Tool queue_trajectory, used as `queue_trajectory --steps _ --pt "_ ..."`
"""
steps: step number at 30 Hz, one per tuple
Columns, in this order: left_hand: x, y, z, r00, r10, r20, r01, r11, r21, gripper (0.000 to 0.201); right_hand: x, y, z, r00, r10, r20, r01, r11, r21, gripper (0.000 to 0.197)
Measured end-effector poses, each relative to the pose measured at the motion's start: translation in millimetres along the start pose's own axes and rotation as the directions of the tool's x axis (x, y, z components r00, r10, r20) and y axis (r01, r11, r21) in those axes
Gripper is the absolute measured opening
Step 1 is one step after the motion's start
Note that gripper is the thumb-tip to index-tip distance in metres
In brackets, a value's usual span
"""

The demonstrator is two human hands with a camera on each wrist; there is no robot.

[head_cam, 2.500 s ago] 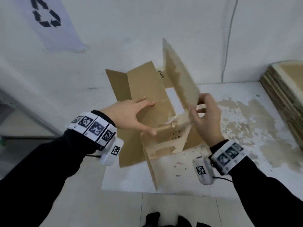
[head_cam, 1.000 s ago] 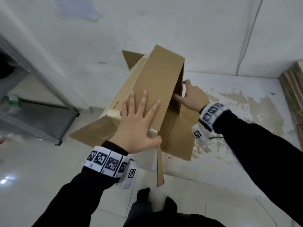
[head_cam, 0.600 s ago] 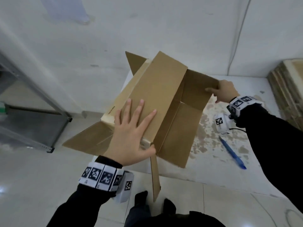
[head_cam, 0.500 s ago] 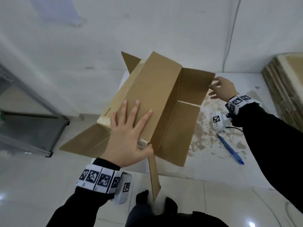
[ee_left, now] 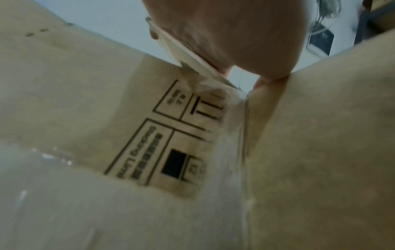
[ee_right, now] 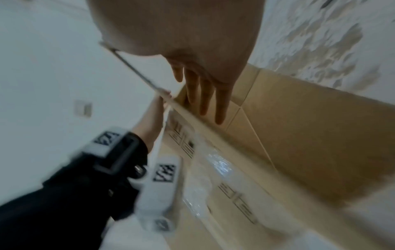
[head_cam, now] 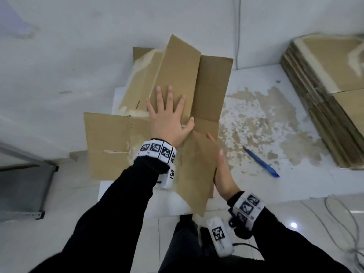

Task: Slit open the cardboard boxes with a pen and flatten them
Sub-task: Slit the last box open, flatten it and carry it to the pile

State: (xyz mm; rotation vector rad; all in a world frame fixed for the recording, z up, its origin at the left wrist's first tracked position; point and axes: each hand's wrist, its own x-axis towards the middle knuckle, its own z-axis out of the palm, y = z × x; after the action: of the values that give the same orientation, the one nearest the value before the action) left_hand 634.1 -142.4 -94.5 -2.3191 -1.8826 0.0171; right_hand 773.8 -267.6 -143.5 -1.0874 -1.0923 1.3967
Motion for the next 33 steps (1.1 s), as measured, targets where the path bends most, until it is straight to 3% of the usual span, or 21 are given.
queue_trajectory --steps 2,4,8,11,13,15,16,18,20,22,24,26,28,30,32,33 --pt "16 2 18 0.999 0.020 0.040 -0.019 1.000 -0.012 0.071 12 0 -6 0.999 0.040 -0.019 -0.042 0.996 -0.077 0.050" --pt "23 1 43 0.992 0.047 0.113 -0.039 0.996 -0.079 0.073 28 14 -16 0.992 0.074 -0.100 -0.104 0.931 -0.349 0.030" --pt "1 -12 108 0.901 0.251 0.353 -0.254 0.966 -0.039 0.079 68 52 -49 0.912 0.209 -0.352 -0.382 0.742 -0.551 0.045" --pt "-16 -25 131 0.899 0.282 0.334 -0.269 0.959 -0.086 0.080 87 67 -65 0.873 0.221 -0.435 -0.468 0.630 -0.619 0.048" --pt "-21 -22 132 0.900 0.310 0.306 -0.276 0.950 -0.148 0.075 90 72 -58 0.857 0.157 -0.491 -0.501 0.475 -0.723 0.054" --pt "-26 -9 133 0.881 0.385 0.276 -0.338 0.919 -0.205 0.066 87 71 -32 0.899 0.089 -0.430 -0.438 0.248 -0.864 0.059" --pt "-29 -2 134 0.859 0.424 0.288 -0.371 0.902 -0.222 0.063 85 76 -14 0.938 0.121 -0.326 -0.345 0.202 -0.917 0.059" --pt "-38 2 142 0.815 0.448 0.367 -0.365 0.889 -0.275 0.062 78 94 20 0.969 0.217 -0.116 -0.171 0.253 -0.952 0.064" --pt "-43 -14 152 0.799 0.414 0.436 -0.284 0.899 -0.334 0.061 71 114 27 0.968 0.249 -0.041 -0.109 0.266 -0.958 0.067" --pt "-48 -48 159 0.797 0.387 0.465 -0.247 0.910 -0.333 0.064 65 120 16 0.969 0.237 -0.068 -0.113 0.182 -0.977 0.066" --pt "-55 -92 166 0.824 0.288 0.488 -0.110 0.926 -0.361 0.063 58 117 -3 0.962 0.232 -0.143 -0.171 0.106 -0.979 0.065" --pt "-61 -132 172 0.861 0.177 0.477 0.012 0.930 -0.368 0.068 55 110 -14 0.953 0.229 -0.197 -0.218 0.069 -0.974 0.066" --pt "-65 -150 170 0.864 0.167 0.476 0.021 0.931 -0.365 0.075 55 100 -11 0.946 0.242 -0.216 -0.235 0.053 -0.970 0.067" --pt "-58 -148 161 0.856 0.143 0.496 0.077 0.915 -0.396 0.072 66 85 -2 0.922 0.262 -0.285 -0.320 0.099 -0.942 0.065" --pt "-30 -135 142 0.900 0.085 0.427 0.172 0.830 -0.530 0.070 96 66 9 0.883 0.261 -0.390 -0.446 0.211 -0.870 0.054" --pt "-11 -127 134 0.930 0.081 0.358 0.159 0.790 -0.592 0.065 118 57 13 0.870 0.258 -0.420 -0.482 0.273 -0.833 0.051"
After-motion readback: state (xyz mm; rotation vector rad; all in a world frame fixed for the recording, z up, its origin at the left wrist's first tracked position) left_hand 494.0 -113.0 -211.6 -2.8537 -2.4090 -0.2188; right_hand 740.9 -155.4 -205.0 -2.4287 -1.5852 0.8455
